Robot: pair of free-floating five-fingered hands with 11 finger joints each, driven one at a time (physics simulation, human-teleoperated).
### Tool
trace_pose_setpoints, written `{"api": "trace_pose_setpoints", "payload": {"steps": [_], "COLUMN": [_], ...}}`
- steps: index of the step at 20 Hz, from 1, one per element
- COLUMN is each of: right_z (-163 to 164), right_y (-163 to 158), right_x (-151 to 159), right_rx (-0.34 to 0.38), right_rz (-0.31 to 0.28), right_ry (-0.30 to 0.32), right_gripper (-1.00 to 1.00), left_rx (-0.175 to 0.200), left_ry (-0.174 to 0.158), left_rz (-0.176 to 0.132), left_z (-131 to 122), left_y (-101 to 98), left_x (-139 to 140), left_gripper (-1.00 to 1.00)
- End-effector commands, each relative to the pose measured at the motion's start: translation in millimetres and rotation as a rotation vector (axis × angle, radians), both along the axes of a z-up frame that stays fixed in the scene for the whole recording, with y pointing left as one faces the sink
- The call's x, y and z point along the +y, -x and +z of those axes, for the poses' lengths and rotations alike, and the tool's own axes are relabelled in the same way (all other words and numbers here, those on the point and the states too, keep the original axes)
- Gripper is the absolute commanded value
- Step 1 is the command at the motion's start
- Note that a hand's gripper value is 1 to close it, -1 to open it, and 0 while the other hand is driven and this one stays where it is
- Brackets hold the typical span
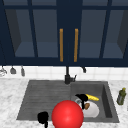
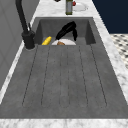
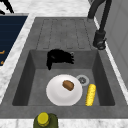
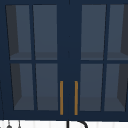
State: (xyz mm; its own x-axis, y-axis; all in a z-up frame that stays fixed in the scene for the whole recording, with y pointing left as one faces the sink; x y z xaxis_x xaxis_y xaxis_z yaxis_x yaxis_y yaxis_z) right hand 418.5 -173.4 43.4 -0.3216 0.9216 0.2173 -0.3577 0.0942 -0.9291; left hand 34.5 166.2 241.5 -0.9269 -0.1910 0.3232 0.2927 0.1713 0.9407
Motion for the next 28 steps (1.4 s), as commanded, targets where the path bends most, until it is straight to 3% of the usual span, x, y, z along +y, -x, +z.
{"api": "trace_pose_setpoints", "payload": {"steps": [1,6,12,17,20,24,28], "right_z": [6,16,54,55,55,56,68], "right_y": [24,53,45,30,34,37,61], "right_x": [-7,-16,-39,-38,-40,-40,-45], "right_rx": [0.071,0.13,0.242,0.339,0.287,0.267,0.123], "right_rz": [0.0,0.005,0.019,0.096,0.039,0.03,0.02], "right_ry": [0.016,0.019,0.018,0.016,0.022,0.012,0.053], "right_gripper": [-1.0,-1.0,-1.0,-1.0,-1.0,-1.0,-1.0], "left_rx": [0.0,0.0,0.0,0.0,0.0,0.0,0.0], "left_ry": [0.0,0.0,0.0,0.0,0.0,0.0,0.0], "left_rz": [0.0,0.0,0.0,0.0,0.0,0.0,0.0], "left_z": [0,0,0,0,0,0,0], "left_y": [0.0,0.0,0.0,0.0,0.0,0.0,0.0], "left_x": [0,0,0,0,0,0,0], "left_gripper": [0.0,0.0,0.0,0.0,0.0,0.0,0.0]}}
